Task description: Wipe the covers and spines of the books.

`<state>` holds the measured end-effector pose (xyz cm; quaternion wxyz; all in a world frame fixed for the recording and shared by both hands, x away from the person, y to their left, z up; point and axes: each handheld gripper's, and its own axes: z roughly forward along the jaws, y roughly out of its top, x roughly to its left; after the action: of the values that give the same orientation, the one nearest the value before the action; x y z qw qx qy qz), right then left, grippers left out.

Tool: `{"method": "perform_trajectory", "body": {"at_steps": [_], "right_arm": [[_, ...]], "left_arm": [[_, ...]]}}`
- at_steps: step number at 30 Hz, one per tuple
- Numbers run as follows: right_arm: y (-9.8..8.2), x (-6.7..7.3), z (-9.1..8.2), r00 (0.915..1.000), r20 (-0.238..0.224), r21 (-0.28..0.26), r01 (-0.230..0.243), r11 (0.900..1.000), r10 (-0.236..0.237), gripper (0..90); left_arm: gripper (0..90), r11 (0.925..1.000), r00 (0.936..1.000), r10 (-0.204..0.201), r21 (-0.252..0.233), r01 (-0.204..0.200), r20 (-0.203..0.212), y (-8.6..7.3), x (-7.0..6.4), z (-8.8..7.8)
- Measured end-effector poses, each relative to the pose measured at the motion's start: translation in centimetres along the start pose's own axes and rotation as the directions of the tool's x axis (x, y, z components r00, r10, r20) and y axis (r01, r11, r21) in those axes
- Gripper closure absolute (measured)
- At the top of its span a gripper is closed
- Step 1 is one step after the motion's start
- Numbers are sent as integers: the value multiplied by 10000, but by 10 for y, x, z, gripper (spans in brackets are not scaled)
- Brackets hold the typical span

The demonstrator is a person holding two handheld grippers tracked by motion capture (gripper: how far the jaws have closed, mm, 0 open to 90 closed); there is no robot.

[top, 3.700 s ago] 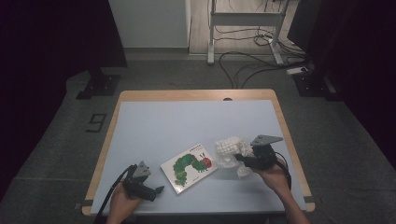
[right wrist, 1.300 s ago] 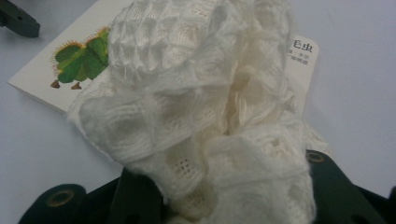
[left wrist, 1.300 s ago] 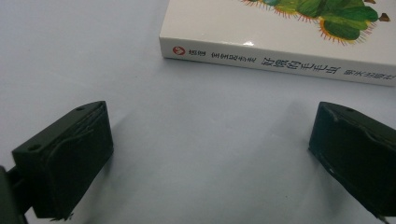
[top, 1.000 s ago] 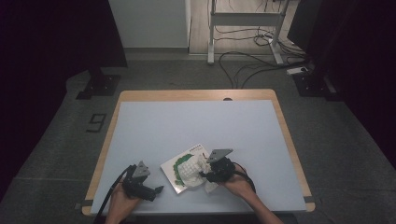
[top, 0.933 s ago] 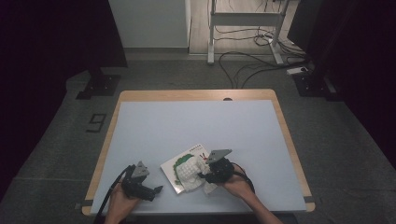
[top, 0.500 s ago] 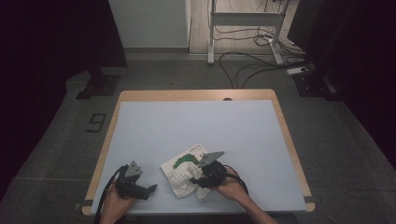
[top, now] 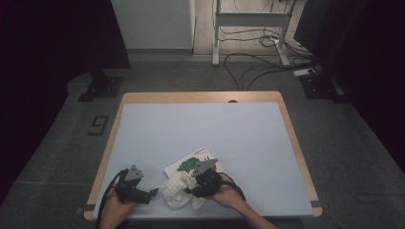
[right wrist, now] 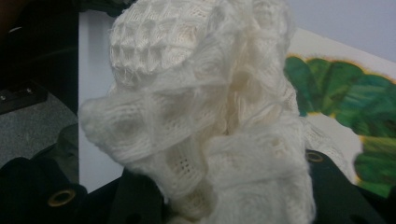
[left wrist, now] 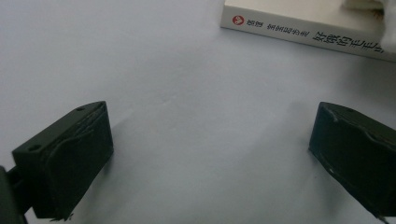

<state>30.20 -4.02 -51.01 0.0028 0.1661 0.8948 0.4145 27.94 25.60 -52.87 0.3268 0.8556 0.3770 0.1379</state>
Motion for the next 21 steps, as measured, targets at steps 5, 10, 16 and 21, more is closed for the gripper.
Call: {"method": "perform_trajectory", "body": {"at_steps": [5, 10, 16, 21], "right_arm": [[4, 6, 5, 9997, -182, 14, 134, 9999, -134, 596], [6, 8, 7, 9994, -72, 63, 353, 9994, -353, 610], [11, 4, 12, 9995, -13, 116, 324, 9994, -324, 616], [18, -2, 17, 9995, 127, 131, 273, 9995, -275, 617]], "left_arm": [[0, 10000, 10000, -13, 17, 13, -10, -2, 2, -2], [0, 10000, 10000, -17, 8, 17, -14, -3, 3, -3], [0, 10000, 10000, -17, 22, 17, -7, -4, 4, -4], [0, 10000, 10000, -10, 15, 10, -3, -4, 4, -4]]}}
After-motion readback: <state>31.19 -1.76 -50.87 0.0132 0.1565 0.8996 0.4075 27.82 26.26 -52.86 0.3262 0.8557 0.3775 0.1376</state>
